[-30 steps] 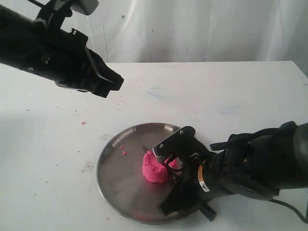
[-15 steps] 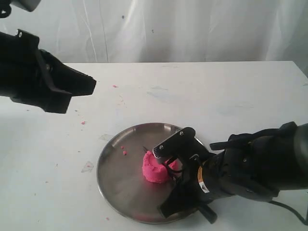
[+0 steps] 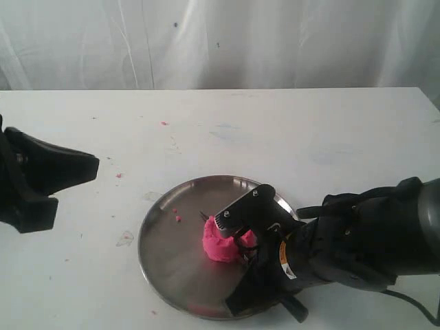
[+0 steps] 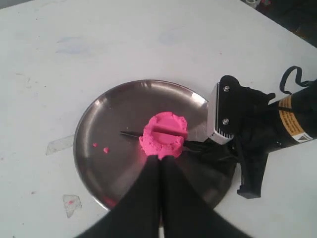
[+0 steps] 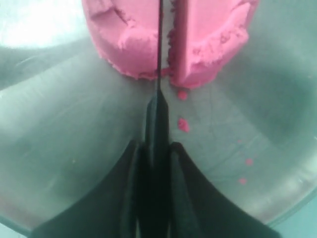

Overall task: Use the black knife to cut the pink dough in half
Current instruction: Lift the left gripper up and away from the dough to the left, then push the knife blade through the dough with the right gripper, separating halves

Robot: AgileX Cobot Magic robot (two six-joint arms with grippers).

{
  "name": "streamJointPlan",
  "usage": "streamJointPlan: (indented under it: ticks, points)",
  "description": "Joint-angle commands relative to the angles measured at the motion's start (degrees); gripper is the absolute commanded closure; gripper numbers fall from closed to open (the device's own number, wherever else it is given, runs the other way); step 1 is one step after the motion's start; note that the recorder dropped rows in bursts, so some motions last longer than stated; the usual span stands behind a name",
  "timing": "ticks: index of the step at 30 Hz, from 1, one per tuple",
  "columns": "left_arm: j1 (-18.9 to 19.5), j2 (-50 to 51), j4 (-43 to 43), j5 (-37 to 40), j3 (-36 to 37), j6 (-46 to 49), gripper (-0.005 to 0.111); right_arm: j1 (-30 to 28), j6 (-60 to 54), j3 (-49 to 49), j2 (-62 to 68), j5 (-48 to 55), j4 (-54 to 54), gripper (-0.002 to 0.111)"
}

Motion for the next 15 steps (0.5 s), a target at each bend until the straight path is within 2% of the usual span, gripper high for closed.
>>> streamJointPlan:
  ticks: [1,12,15]
  points:
    - [-0.13,-1.32,-1.24,-0.64,3.11,-0.63,0.107,0.37,-0.65,0.09,-0.08,2.79,0.12,0.108]
    - [-0.13,-1.32,-1.47,0.08,3.5,-0.63,0.107,0.25,-0.5,0.03,-0.08,3.29,-2.14,0.108]
    - [-0.13,-1.32,-1.47,0.19,3.5,-0.63,0.107,-1.35,-0.17,0.03,-0.08,3.41,-2.45,0.108]
